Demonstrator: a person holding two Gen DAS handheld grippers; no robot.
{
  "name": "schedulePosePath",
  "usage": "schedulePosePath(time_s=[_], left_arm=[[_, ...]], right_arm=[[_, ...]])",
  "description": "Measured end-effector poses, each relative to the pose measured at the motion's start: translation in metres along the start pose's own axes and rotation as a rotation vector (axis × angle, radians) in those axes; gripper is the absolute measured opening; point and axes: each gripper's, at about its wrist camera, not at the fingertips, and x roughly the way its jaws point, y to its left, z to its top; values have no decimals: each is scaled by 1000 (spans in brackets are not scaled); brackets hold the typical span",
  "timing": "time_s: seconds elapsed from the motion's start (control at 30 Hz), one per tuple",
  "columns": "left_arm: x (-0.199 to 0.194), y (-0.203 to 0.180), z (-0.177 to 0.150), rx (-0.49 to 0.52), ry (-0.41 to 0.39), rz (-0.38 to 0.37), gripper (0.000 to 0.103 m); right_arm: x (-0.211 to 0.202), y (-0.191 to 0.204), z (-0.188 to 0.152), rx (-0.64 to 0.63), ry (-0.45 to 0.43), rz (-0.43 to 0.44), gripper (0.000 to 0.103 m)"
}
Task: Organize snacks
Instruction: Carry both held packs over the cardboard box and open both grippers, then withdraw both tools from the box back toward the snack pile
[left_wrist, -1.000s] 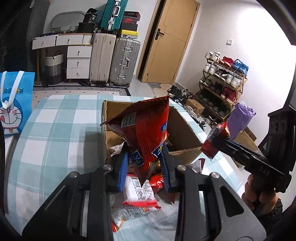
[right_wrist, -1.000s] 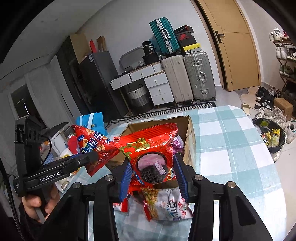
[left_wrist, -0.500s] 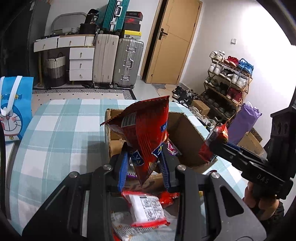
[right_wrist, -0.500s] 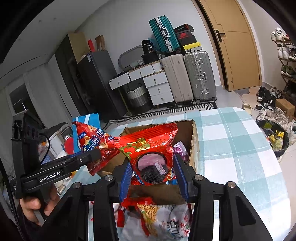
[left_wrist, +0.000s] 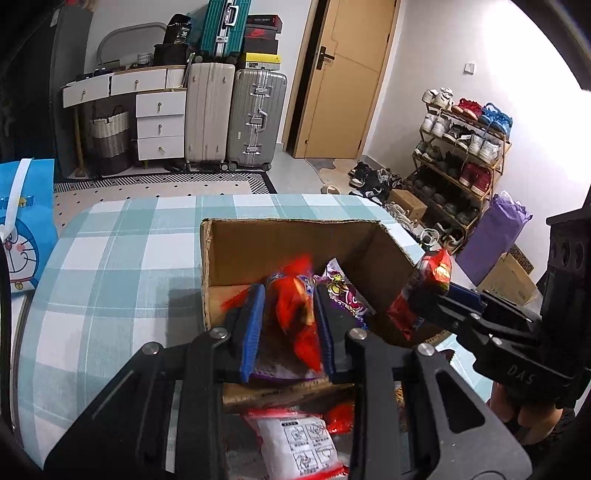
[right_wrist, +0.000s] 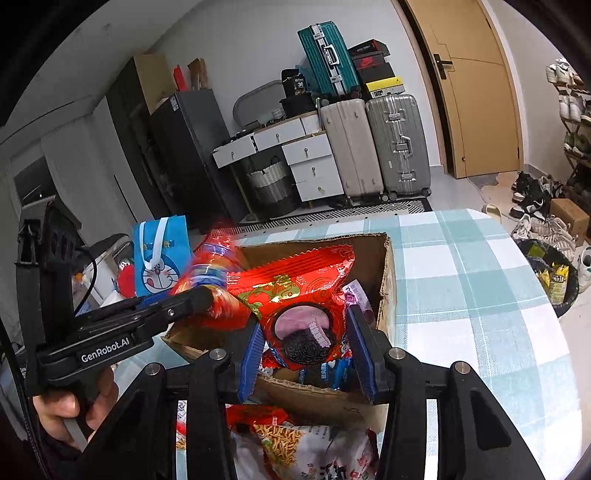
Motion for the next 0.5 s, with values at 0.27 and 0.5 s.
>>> schedulePosePath(time_s=[0.27, 0.5], left_arm=[[12, 4, -4, -11, 28, 12, 24], [-8, 11, -13, -26, 8, 23, 63]], right_arm=[[12, -6, -1, 5, 29, -4, 44], [-1, -1, -2, -26, 13, -19, 68]])
